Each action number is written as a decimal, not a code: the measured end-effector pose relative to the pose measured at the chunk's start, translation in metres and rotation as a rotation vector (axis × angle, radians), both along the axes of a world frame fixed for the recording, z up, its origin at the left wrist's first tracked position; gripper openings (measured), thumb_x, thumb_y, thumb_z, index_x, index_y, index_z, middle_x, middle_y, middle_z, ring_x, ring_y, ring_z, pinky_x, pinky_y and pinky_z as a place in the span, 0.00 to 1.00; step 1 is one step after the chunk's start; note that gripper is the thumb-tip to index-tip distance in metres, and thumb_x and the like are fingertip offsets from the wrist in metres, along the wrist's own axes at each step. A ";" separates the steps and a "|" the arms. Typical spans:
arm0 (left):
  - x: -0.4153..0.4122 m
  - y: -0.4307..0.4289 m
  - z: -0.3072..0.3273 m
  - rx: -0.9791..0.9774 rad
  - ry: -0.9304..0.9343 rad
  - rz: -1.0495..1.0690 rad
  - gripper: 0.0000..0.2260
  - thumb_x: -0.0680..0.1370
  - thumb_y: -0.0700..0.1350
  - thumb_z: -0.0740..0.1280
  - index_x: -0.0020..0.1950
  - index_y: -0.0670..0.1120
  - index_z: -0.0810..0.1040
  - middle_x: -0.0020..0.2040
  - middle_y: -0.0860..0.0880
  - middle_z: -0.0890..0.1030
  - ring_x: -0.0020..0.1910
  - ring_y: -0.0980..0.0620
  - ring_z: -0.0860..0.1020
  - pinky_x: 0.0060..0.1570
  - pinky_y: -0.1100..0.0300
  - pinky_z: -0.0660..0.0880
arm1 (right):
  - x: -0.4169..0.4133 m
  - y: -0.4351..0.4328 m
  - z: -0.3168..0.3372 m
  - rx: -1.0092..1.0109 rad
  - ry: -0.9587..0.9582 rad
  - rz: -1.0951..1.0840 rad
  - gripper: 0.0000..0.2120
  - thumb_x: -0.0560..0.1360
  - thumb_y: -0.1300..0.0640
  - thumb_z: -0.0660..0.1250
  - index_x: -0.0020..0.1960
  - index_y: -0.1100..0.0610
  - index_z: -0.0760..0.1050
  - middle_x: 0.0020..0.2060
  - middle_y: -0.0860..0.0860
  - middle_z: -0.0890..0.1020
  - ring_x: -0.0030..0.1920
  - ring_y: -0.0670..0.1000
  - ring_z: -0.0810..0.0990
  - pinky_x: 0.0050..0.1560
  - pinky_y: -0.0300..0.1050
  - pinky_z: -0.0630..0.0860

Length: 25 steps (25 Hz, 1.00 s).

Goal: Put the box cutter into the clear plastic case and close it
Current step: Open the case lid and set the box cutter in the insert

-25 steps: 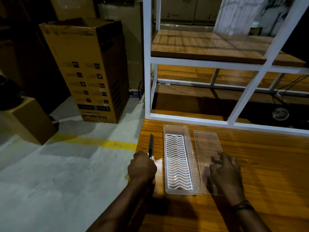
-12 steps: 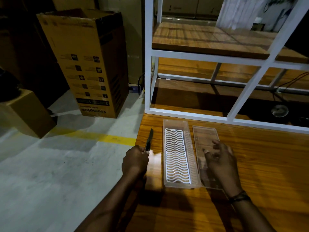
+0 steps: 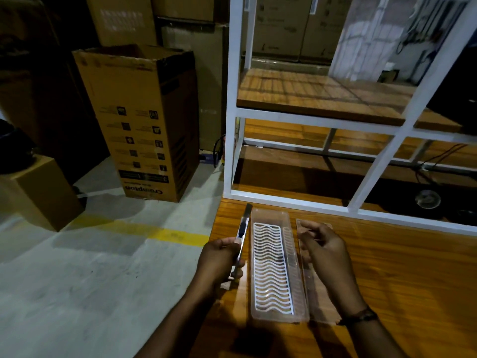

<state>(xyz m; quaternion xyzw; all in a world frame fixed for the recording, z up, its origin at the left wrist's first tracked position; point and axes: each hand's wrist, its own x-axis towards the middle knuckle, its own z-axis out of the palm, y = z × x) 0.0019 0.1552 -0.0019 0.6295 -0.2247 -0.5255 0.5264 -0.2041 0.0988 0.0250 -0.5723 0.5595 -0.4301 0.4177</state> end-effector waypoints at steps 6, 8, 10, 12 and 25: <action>-0.038 0.010 0.007 -0.116 -0.053 -0.064 0.04 0.80 0.45 0.70 0.52 0.48 0.83 0.45 0.48 0.88 0.43 0.50 0.86 0.41 0.57 0.81 | 0.038 0.008 0.001 0.229 -0.095 0.228 0.14 0.80 0.48 0.65 0.51 0.57 0.85 0.44 0.59 0.87 0.39 0.53 0.82 0.36 0.46 0.75; -0.044 0.012 0.006 -0.152 -0.109 -0.083 0.05 0.80 0.46 0.71 0.55 0.48 0.82 0.48 0.49 0.88 0.47 0.52 0.87 0.41 0.61 0.81 | 0.041 0.008 -0.003 0.186 -0.084 0.213 0.14 0.80 0.47 0.66 0.49 0.56 0.85 0.42 0.57 0.88 0.39 0.53 0.83 0.36 0.46 0.76; -0.045 0.016 0.006 -0.183 -0.211 -0.117 0.06 0.79 0.47 0.72 0.54 0.52 0.81 0.50 0.52 0.86 0.50 0.52 0.86 0.45 0.60 0.83 | 0.039 0.006 -0.006 0.158 -0.083 0.187 0.12 0.79 0.48 0.67 0.48 0.55 0.85 0.41 0.55 0.88 0.39 0.53 0.84 0.36 0.46 0.76; -0.041 0.022 0.009 -0.223 -0.266 -0.206 0.10 0.77 0.48 0.74 0.57 0.55 0.79 0.51 0.53 0.85 0.49 0.53 0.86 0.47 0.54 0.85 | 0.035 0.004 -0.008 0.163 -0.123 0.192 0.11 0.79 0.50 0.67 0.48 0.55 0.85 0.41 0.56 0.88 0.39 0.54 0.84 0.36 0.47 0.76; -0.030 0.036 0.017 -0.330 -0.732 -0.591 0.42 0.66 0.44 0.83 0.59 0.83 0.64 0.53 0.64 0.79 0.45 0.60 0.82 0.44 0.58 0.85 | 0.022 -0.003 -0.014 0.186 -0.172 0.208 0.07 0.79 0.61 0.66 0.54 0.59 0.82 0.44 0.56 0.88 0.41 0.54 0.84 0.36 0.46 0.77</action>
